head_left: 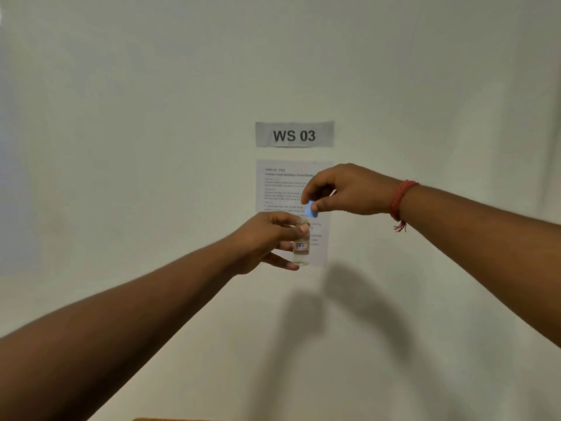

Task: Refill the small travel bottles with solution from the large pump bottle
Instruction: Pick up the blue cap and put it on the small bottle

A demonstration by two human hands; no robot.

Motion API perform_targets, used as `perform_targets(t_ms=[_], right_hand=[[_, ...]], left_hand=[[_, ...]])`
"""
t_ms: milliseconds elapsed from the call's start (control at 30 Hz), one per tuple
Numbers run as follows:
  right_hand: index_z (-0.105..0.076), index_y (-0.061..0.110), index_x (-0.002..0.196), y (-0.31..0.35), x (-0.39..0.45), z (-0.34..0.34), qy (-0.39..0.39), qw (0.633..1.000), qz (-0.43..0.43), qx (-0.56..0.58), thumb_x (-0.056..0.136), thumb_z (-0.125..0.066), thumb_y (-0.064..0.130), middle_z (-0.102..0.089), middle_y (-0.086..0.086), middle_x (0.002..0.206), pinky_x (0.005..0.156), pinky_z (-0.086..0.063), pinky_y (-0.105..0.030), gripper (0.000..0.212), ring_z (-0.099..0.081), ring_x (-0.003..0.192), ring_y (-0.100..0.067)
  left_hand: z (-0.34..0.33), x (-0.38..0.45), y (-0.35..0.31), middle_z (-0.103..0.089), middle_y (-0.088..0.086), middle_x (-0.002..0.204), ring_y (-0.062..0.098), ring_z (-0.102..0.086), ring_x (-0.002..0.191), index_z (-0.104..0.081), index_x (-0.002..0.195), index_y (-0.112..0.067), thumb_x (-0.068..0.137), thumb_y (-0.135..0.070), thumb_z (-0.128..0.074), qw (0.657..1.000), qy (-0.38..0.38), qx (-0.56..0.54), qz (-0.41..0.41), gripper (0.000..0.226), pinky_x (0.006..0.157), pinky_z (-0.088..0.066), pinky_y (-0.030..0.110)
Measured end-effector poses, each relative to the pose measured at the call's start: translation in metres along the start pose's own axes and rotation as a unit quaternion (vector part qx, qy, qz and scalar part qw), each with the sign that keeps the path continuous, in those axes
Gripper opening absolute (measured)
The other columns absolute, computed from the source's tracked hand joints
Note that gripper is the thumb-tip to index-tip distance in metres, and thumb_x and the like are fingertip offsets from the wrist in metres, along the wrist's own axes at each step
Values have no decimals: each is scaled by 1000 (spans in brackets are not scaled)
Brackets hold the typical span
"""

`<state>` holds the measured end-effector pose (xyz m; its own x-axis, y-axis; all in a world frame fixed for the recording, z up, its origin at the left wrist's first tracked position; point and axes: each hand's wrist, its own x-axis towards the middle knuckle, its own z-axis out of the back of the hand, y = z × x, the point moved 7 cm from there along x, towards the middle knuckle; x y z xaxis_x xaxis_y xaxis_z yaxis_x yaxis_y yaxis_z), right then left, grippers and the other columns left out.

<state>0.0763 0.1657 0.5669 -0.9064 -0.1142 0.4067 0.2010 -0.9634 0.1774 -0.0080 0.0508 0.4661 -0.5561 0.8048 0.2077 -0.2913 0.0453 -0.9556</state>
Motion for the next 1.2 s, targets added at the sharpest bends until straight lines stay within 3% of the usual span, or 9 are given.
perform_targets(t_ms=[200,433,1033,1200], right_hand=[[-70,35,100,19,14,19,2,1000,21,-19,87,-72,27,-67,24,91,68,-43,-1,15,-61,89,10],[-70,34,105,33,21,26,33,997,34,-62,89,-69,26,-67,23,96,78,-47,-13,17,-63,92,2],[-66,37,104,36,22,23,53,996,36,-60,89,-70,22,-65,24,97,76,-46,-13,22,-64,94,2],[-66,37,103,34,21,21,52,996,38,-61,89,-70,23,-66,23,97,78,-48,-14,20,-65,94,0]], left_hand=[[2,5,-19,-78,8,111,26,-76,99,-72,117,-11,93,-17,-74,1000,-3,-3,-4,24,75,-64,49],[7,7,-37,-78,10,109,27,-76,100,-75,112,-10,94,-22,-72,1000,-9,16,-19,22,76,-64,49],[7,6,-45,-79,9,105,25,-76,98,-77,104,-10,93,-25,-72,999,-11,36,-21,19,68,-64,41],[6,5,-44,-78,9,107,28,-74,104,-76,107,-9,94,-24,-71,999,-17,43,-22,20,74,-65,47]])
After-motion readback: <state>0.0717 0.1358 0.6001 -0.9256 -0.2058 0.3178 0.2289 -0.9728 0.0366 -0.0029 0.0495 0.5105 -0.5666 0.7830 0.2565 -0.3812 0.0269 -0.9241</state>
